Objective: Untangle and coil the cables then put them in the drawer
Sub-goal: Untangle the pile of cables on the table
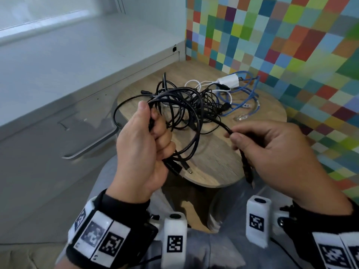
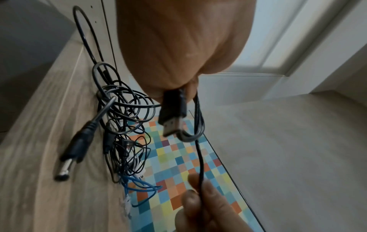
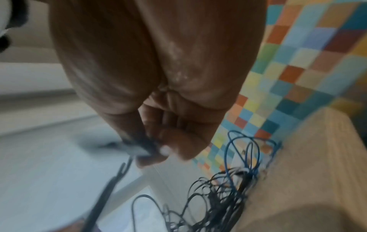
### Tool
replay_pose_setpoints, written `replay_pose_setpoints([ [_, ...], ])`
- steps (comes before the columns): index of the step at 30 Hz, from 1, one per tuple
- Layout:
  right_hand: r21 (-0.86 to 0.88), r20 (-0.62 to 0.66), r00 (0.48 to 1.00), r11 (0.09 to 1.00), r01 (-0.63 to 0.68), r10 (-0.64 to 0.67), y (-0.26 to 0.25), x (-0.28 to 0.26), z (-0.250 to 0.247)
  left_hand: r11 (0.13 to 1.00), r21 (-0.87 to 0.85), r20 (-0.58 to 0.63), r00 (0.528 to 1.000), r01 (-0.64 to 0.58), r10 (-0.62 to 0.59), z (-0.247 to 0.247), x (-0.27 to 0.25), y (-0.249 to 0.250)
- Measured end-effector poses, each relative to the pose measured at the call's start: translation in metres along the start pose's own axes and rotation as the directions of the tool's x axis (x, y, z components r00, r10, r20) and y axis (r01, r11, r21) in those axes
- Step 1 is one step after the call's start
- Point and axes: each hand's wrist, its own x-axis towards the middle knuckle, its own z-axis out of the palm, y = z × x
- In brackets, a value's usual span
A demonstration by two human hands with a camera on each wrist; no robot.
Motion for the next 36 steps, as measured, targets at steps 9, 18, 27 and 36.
replay_pose_setpoints([
  [9,0.433,0.204,0.973,0.901,0.011,-0.109,-0.003,-0.003,0.013,0.997,0.013,-0.077,0.994,-0.074,0.074,0.009,-0.006,-0.011],
  [18,0.583,0.041,0.999,0.812,-0.030,0.008,-0.008,-0.002,0.022,0.992,0.002,0.064,0.990,0.123,-0.123,0.024,-0.019,-0.029],
  [27,0.470,-0.116,0.980,0.878,-0.087,0.159,-0.014,-0.001,0.030,0.970,0.226,0.197,0.979,-0.093,0.048,0.020,-0.022,-0.026],
  [36,-0.059,-0.236,0.972,0.998,-0.001,-0.013,-0.006,-0.001,0.030,0.791,0.465,0.250,0.916,-0.398,0.313,0.020,-0.021,-0.034],
])
